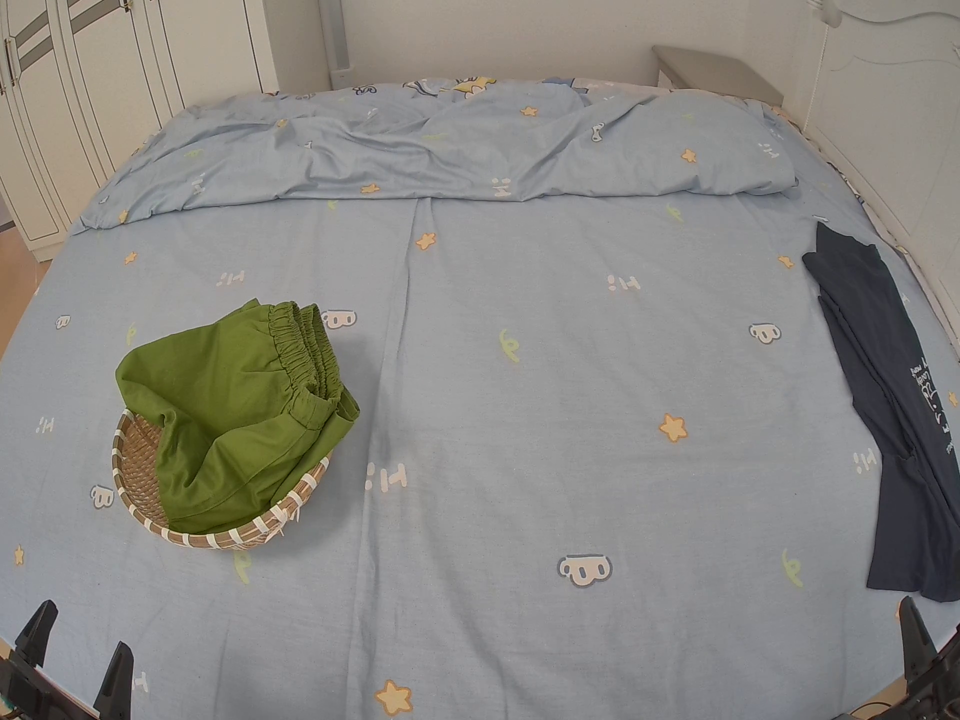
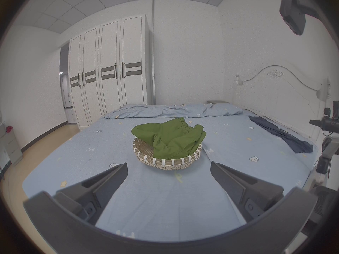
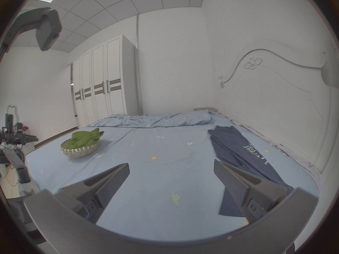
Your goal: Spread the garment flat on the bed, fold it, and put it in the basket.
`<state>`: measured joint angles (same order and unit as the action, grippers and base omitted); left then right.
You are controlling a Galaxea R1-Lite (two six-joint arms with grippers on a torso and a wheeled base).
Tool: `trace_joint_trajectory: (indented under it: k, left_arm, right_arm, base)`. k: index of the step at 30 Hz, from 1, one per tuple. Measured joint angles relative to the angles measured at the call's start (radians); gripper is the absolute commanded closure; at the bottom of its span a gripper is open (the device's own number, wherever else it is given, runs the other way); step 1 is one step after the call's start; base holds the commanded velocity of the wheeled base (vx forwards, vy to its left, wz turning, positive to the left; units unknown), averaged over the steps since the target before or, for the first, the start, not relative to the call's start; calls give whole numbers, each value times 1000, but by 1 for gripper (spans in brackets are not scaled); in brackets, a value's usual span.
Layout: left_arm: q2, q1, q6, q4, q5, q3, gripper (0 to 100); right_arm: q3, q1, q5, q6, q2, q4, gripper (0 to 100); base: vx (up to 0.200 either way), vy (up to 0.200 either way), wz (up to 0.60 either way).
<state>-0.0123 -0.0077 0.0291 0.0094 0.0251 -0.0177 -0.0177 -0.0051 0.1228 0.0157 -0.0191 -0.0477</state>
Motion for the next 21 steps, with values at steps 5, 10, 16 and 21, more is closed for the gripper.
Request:
trace_joint_trajectory:
  k: [5,10,16,21]
  left_arm:
    - [0,0,-34,-4,-34,0,0]
    - [0,0,-37,-6,-44,0,0]
    - [0,0,-33,-8,-36,0,0]
    - [0,0,-33,-8,-36,0,0]
  right_arm:
    - [0,1,-115,-12,4,26,0]
    - [0,5,-149,-14,5,51,0]
    - [0,5,-122,-14,6,53,0]
    - [0,4,-122,-13,6,52,0]
  base:
    - [0,0,0]
    - [0,0,0]
    - [0,0,0]
    - [0,0,0]
